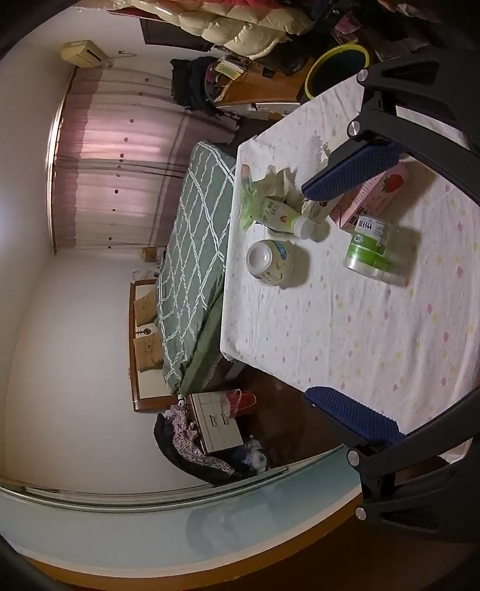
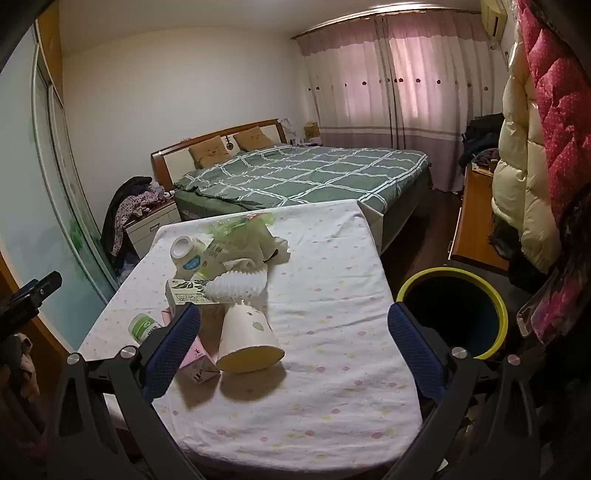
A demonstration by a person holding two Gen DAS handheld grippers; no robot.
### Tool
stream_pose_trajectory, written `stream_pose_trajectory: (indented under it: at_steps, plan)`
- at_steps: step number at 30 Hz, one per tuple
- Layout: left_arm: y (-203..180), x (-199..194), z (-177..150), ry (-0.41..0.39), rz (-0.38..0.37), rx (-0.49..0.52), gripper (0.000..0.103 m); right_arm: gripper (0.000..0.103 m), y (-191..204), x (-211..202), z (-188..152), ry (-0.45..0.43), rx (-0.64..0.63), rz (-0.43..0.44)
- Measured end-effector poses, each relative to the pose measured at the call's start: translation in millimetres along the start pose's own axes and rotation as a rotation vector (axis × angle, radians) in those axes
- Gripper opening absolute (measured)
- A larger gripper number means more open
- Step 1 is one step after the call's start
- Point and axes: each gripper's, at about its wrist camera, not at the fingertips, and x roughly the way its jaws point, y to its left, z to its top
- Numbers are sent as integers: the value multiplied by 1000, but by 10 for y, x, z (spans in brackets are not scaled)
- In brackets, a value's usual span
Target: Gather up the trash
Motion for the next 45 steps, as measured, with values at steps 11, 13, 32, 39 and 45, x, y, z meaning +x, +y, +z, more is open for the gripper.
stream_pose_trajectory:
  at_steps: [11, 13, 32, 39, 45]
  plan:
    - [17, 27, -13, 13, -21, -15, 99, 97, 40, 37, -31, 3, 21, 3]
    - [10, 5, -15, 14, -19, -11, 99, 97, 54, 49, -35, 5, 19, 2]
    - [-26, 56, -21, 26, -16, -3, 99, 97, 1, 126, -34, 16, 33, 3]
    - [-47, 52, -21, 26, -17, -1, 99, 97, -9, 136, -34, 16, 34, 1]
    - [-53, 51, -25, 28, -18, -3, 99, 97, -17, 138, -39, 20, 35, 3]
